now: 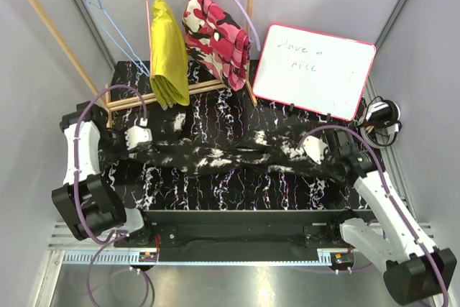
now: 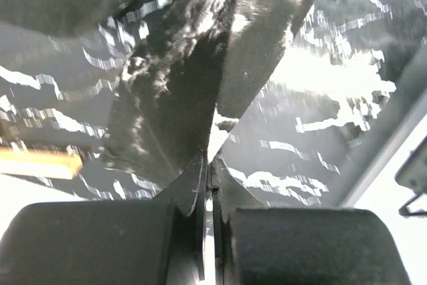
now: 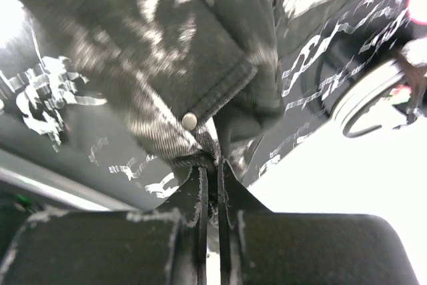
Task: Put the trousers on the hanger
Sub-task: Fold the trousers
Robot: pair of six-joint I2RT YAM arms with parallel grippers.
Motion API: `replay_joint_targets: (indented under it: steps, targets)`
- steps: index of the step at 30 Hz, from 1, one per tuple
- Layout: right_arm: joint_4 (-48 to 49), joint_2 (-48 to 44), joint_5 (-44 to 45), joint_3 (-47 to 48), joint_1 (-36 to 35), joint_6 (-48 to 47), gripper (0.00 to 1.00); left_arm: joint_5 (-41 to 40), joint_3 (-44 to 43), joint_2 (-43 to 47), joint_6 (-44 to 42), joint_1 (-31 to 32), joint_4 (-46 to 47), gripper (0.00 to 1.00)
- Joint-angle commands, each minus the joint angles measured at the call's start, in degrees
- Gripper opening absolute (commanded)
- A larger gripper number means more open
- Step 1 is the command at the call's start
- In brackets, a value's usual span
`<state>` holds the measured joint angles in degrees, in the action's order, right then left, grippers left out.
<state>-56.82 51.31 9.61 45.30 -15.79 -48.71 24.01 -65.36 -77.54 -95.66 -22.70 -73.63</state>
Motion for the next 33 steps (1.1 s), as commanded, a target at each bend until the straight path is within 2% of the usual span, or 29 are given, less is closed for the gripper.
replay_joint_targets:
  steps: [1,5,10,13,15,19,23,26,28,29,30,31,33]
  targets:
    - [-4.1,-5.4,4.8,-3.7,4.6,-11.0,0.00,-4.8,-7.2,-1.7,-2.7,-4.8,-7.9,0.00]
    - [-4.3,-6.8,4.0,-2.6,7.6,-13.3,0.00,-5.6,-11.3,-2.2,-3.4,-7.0,-11.5,0.00]
    - [-3.0,-3.0,0.6,-0.2,12.1,-15.4,0.00,-6.5,-15.6,-4.2,-0.9,-7.5,-12.5,0.00]
    - [-1.5,-1.7,0.4,-2.1,14.4,-17.7,0.00,-7.7,-18.1,-9.0,1.5,-7.3,-15.0,0.00]
    - [-1.3,-2.4,0.5,-4.2,15.4,-19.0,0.00,-8.5,-16.7,-10.3,0.8,-7.1,-14.8,0.00]
    - [-3.2,-7.4,1.2,-8.2,15.4,-22.8,0.00,-10.9,-7.2,-5.6,-4.2,-7.1,-11.7,0.00]
    - [-10.7,-11.8,-0.6,-11.9,15.5,-24.1,0.00,-16.4,5.6,-1.1,-8.5,-7.1,-10.1,0.00]
    - [-13.3,-13.2,0.8,-13.3,15.4,-26.1,0.00,-20.2,11.3,1.1,-10.5,-7.2,-7.6,0.00]
    - [-14.8,-13.6,-0.3,-11.7,15.5,-26.9,0.08,-20.2,12.4,2.6,-12.4,-7.4,-6.7,0.08]
    - [-16.1,-13.4,-0.6,-10.7,15.5,-27.0,0.17,-19.3,11.5,3.5,-12.9,-7.4,-7.9,0.11]
    - [-16.7,-12.6,-1.7,-9.5,15.4,-26.2,0.26,-17.3,10.6,3.6,-13.8,-7.4,-9.5,0.19]
    - [-17.2,-12.0,-2.3,-6.7,15.4,-25.7,0.50,-16.0,9.4,3.5,-13.9,-7.4,-11.2,0.27]
    - [-20.0,-9.7,-5.5,-3.3,15.4,-23.9,0.72,-12.2,4.7,2.6,-12.0,-7.4,-15.1,0.35]
